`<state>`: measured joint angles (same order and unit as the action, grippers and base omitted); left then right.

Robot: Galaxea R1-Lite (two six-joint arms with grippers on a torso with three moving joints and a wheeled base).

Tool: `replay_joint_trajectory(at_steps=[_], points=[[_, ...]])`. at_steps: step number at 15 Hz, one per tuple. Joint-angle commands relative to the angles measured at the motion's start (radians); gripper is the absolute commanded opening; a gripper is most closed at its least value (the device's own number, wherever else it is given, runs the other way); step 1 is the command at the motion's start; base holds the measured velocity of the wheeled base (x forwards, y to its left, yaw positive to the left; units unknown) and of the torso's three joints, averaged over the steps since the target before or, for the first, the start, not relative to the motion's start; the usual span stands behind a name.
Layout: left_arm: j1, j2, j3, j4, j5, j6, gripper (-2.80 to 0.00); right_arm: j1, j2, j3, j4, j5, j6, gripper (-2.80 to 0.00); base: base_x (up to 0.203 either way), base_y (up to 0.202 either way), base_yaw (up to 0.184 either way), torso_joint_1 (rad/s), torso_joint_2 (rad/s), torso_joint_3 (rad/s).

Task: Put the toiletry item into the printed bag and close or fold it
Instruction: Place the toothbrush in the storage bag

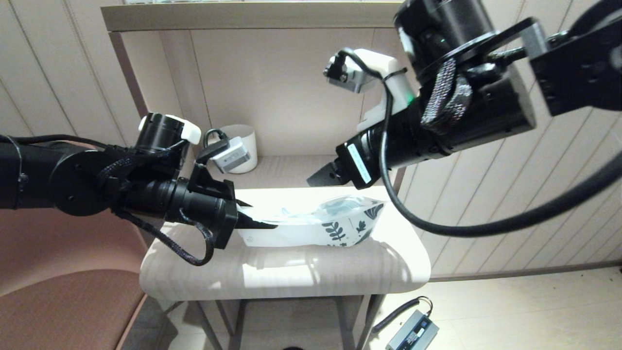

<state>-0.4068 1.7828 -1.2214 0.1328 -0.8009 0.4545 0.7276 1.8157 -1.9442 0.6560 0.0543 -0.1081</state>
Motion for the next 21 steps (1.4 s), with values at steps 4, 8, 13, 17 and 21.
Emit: replay_joint_trajectory(at_steps=[4, 8, 13, 17, 21], points=[[0.0, 0.023, -0.012, 0.012, -0.094, -0.007, -2.8, 0.074, -0.156, 0.049, 0.008, 0.009, 0.0, 0.0, 0.0, 0.0, 0.0, 0.0, 0.0, 0.0], [0.0, 0.008, -0.019, 0.008, -0.147, -0.013, -2.8, 0.064, -0.091, 0.073, -0.001, 0.074, -0.002, 0.0, 0.0, 0.0, 0.0, 0.0, 0.0, 0.0], [0.0, -0.044, -0.038, 0.008, -0.214, -0.011, -2.8, 0.071, -0.058, 0.03, -0.008, 0.092, -0.051, -2.8, 0.0, 0.0, 0.0, 0.0, 0.0, 0.0], [0.0, -0.018, -0.04, 0.005, -0.264, -0.007, -2.8, 0.08, -0.013, 0.001, -0.009, 0.101, -0.094, -2.8, 0.0, 0.0, 0.0, 0.0, 0.0, 0.0], [0.0, 0.042, -0.054, 0.005, -0.281, -0.005, -2.8, 0.104, 0.014, 0.001, -0.013, 0.116, -0.133, -2.8, 0.0, 0.0, 0.0, 0.0, 0.0, 0.0]])
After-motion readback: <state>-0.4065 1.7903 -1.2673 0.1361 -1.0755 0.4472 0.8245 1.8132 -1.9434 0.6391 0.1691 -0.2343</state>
